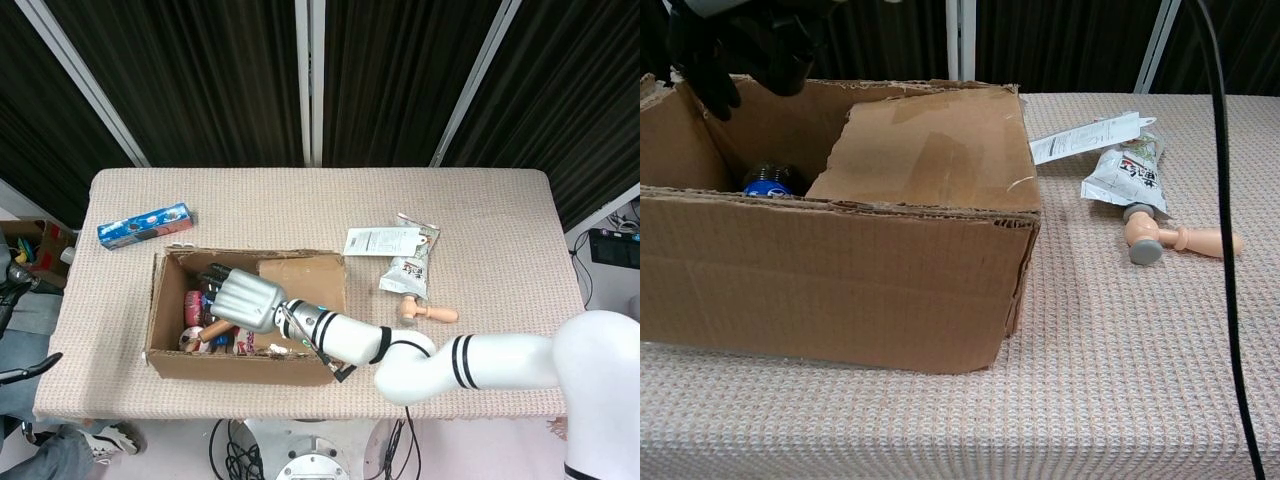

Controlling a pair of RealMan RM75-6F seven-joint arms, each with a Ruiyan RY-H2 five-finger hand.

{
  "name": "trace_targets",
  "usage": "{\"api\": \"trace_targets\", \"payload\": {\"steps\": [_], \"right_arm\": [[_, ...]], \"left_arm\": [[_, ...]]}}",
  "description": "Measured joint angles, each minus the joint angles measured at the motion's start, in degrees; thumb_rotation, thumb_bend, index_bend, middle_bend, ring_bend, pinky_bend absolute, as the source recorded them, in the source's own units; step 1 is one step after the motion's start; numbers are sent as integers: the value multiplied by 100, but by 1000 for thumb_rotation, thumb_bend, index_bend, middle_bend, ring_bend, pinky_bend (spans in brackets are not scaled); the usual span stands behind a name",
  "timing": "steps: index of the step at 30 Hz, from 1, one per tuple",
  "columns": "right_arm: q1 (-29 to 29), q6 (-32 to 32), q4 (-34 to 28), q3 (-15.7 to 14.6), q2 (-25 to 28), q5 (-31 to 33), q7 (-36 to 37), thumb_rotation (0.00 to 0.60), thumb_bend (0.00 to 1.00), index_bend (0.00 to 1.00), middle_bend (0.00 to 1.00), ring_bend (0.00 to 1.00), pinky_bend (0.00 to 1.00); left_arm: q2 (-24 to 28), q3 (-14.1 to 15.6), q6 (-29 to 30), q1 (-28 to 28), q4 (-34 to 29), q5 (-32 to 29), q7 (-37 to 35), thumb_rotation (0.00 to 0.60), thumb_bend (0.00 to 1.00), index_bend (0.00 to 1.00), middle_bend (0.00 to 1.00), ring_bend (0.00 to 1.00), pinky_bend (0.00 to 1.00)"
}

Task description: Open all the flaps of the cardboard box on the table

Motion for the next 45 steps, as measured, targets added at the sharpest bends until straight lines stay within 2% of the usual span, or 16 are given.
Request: {"api": "trace_targets", "payload": {"steps": [5,12,22,26,35,45], "right_arm": [[332,358,129,-423,-213,582,-415,600,1000,384,282,0,0],[535,397,302,-668,-393,914,-472,600,1000,390,299,0,0],[883,391,230,-1059,-358,1432,-679,600,1000,633,440,0,0],[920,515,104,-1105,-253,1475,-696,600,1000,692,473,0,0],[844,734,-399,-1047,248,1385,-537,600,1000,708,489,5,0],[410,1000,-1398,-893,1398,736,-172,600,1000,683,478,5,0]], "left_arm": [[4,-23,5,17,6,22,57,162,35,72,116,105,216],[65,-30,-64,29,-39,9,-11,164,29,72,142,105,215],[93,-34,-184,7,-39,19,-42,161,29,72,143,104,215],[84,-39,-202,8,-23,15,-63,161,29,72,143,105,215],[120,-60,-246,-21,-93,38,-66,161,29,72,143,105,215],[132,-103,-464,-162,-221,25,1,161,29,72,143,105,216]]}}
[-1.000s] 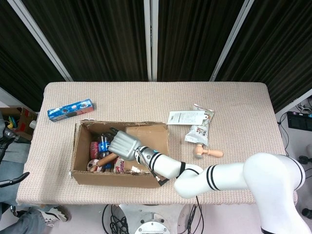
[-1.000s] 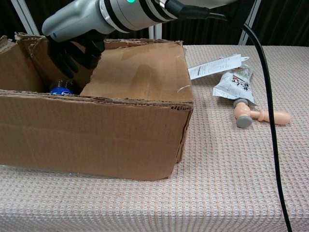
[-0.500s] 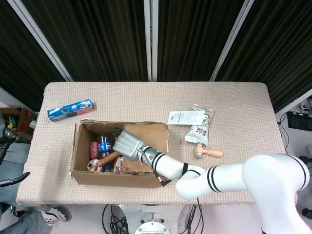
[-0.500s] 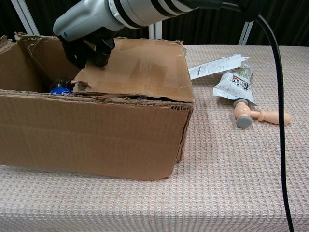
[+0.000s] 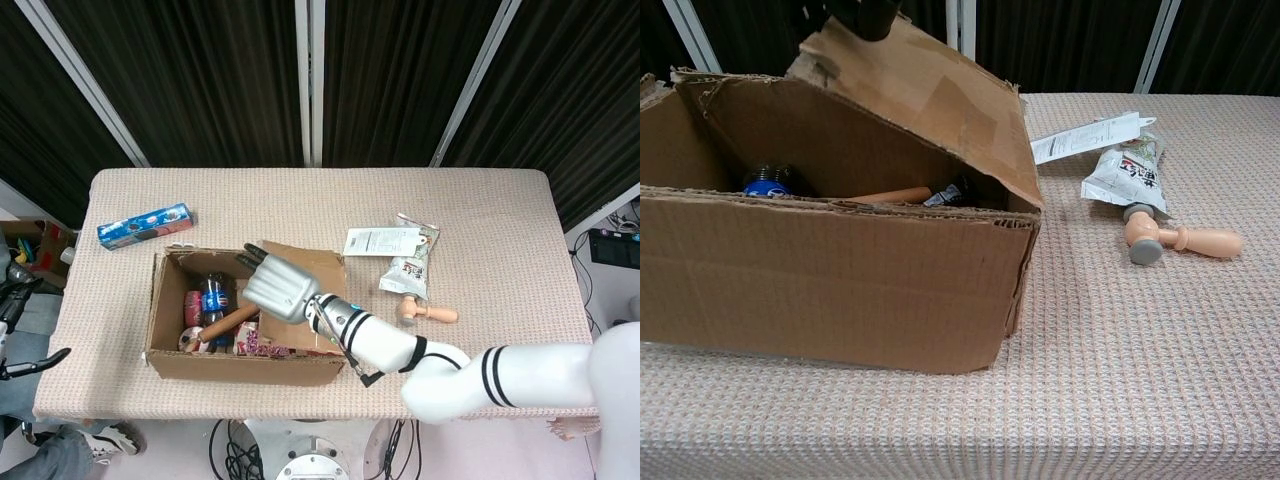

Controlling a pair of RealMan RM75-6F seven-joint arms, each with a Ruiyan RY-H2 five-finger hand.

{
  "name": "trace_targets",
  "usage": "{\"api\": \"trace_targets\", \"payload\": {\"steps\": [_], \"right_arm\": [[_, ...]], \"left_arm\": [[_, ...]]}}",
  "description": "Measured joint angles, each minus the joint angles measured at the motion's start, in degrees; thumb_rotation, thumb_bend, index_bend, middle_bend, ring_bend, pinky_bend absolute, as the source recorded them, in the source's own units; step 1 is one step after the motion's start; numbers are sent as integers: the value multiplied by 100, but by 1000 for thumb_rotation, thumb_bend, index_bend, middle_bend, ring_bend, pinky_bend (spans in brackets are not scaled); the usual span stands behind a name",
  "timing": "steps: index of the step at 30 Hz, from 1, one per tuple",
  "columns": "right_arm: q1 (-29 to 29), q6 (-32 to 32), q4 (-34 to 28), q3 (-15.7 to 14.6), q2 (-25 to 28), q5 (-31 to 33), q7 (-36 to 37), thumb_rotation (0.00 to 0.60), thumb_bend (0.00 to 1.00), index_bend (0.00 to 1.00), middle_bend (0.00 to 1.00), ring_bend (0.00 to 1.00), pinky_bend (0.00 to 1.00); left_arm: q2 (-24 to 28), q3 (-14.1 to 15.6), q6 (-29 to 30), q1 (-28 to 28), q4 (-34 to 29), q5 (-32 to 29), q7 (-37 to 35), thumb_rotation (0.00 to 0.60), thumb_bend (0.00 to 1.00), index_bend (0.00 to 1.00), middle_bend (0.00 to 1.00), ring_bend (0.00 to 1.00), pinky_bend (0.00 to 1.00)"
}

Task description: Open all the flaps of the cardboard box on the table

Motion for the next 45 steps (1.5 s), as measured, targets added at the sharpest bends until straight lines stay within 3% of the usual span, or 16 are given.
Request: {"api": "trace_targets", "payload": {"steps": [12,21,29,40,43,45], "right_arm": [[-1105,201,-676,206,1176,-1432,930,600,1000,643,457,1,0],[-2053,401,-882,249,1753,-2625,1706,600,1000,568,443,1,0],[-2965,796,-801,198,2171,-3797,2648,600,1000,539,420,0,0],[-4428,1930,-177,-120,2660,-5230,4281,600,1000,457,383,0,0],[-4821,2352,73,-227,2656,-5431,4578,600,1000,328,257,0,0],[-5141,2712,219,-304,2608,-5525,4567,600,983,129,111,0,0]], "left_arm": [[0,-132,-134,-218,-399,37,505,163,29,72,143,104,214],[88,-159,-290,-327,-719,23,790,163,28,72,143,104,214],[44,-165,-374,-390,-797,6,904,162,29,72,143,104,214],[26,-118,-478,-414,-774,-33,903,161,29,72,143,104,214],[22,-116,-420,-398,-780,-9,904,160,29,72,143,105,214],[12,-115,-363,-376,-778,7,915,161,29,72,143,104,214]]}}
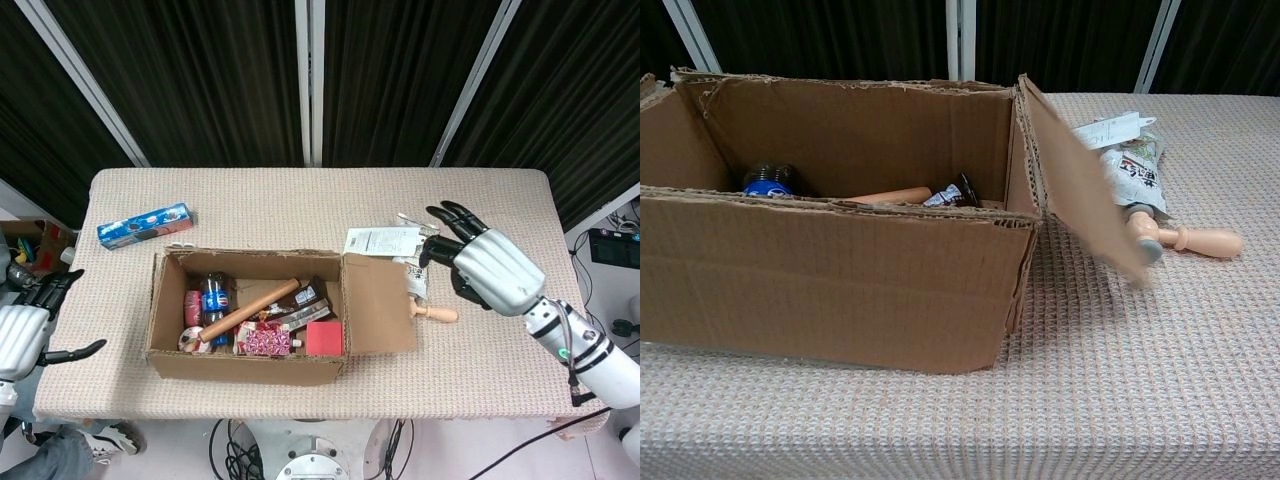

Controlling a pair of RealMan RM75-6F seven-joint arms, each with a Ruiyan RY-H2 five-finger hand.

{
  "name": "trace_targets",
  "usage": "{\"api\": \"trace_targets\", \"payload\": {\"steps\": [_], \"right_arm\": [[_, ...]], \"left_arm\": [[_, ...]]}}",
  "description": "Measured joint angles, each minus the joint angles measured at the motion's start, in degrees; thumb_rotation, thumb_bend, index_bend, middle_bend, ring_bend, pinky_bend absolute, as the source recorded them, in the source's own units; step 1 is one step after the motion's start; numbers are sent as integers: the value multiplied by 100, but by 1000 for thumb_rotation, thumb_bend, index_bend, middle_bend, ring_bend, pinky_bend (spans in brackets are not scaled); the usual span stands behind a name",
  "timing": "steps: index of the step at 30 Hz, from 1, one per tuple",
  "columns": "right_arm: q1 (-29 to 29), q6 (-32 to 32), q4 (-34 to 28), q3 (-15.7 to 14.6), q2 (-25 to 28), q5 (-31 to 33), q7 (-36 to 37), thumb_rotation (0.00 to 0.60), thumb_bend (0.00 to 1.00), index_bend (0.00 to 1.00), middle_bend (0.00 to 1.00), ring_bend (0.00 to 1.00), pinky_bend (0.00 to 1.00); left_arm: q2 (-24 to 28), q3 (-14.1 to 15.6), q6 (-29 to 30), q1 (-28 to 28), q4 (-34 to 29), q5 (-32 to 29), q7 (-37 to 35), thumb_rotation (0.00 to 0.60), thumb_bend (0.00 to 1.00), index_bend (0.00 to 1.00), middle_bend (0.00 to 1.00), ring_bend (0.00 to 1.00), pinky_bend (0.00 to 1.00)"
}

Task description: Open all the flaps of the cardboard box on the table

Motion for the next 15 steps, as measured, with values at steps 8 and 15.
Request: {"api": "trace_targets", "payload": {"steps": [8,15], "right_arm": [[-1588,1431,451,-329,-870,163,-1578,600,613,0,0,0,0],[-2965,2293,1743,-535,-2515,788,-1924,600,442,0,0,0,0]], "left_arm": [[-257,-11,494,189,159,138,480,160,30,72,129,104,214],[-565,50,715,383,489,197,1186,158,32,72,94,91,211]]}}
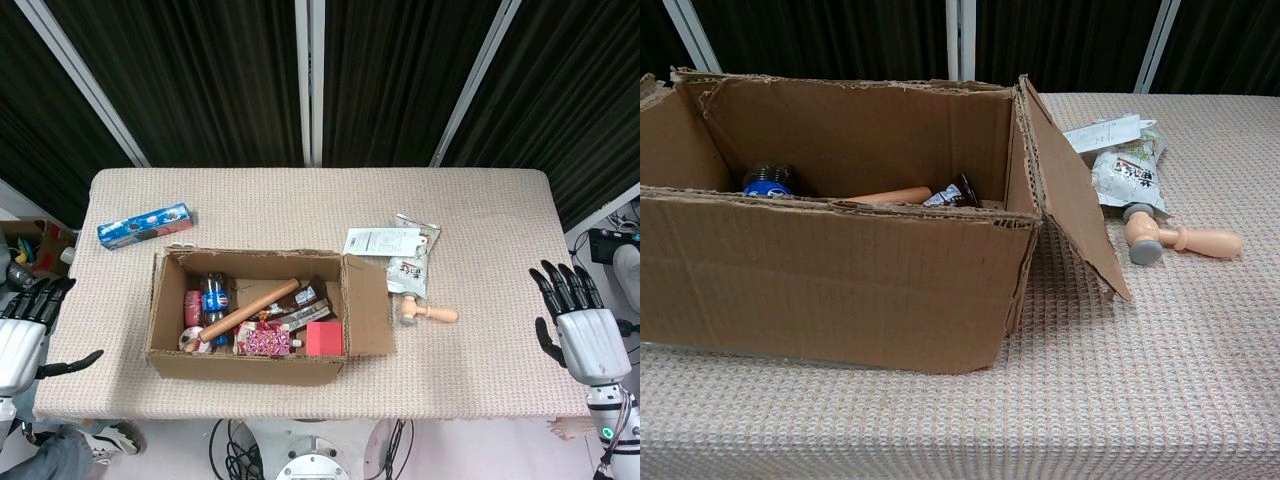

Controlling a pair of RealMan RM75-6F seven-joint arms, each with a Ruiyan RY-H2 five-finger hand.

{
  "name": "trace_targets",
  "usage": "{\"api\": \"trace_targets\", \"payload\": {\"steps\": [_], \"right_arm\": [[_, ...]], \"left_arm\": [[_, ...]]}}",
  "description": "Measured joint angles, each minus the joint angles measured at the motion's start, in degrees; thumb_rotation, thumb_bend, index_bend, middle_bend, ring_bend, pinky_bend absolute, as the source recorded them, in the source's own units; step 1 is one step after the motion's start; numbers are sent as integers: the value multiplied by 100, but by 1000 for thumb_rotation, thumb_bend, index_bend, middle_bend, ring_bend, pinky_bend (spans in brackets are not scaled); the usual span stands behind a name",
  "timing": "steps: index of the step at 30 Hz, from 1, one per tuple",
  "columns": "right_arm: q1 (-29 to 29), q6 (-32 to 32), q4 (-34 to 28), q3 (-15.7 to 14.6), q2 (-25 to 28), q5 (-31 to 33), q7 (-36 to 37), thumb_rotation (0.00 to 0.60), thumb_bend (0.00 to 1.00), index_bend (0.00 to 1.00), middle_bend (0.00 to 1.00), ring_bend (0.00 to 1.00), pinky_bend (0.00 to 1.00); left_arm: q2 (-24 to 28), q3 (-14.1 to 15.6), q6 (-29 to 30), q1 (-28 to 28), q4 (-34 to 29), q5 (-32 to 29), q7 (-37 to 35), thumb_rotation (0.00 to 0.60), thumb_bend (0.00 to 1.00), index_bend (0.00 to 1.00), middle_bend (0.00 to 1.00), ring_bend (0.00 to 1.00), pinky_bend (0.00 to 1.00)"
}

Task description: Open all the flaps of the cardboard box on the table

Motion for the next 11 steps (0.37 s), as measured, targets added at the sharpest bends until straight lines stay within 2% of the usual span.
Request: {"api": "trace_targets", "payload": {"steps": [5,11], "right_arm": [[-553,433,717,124,-608,314,282,600,384,0,0,0,0],[-733,540,982,418,-798,435,566,600,383,0,0,0,0]], "left_arm": [[-109,65,115,133,151,15,116,160,32,72,93,91,210],[-181,117,173,213,396,27,-170,161,32,72,93,91,210]]}}
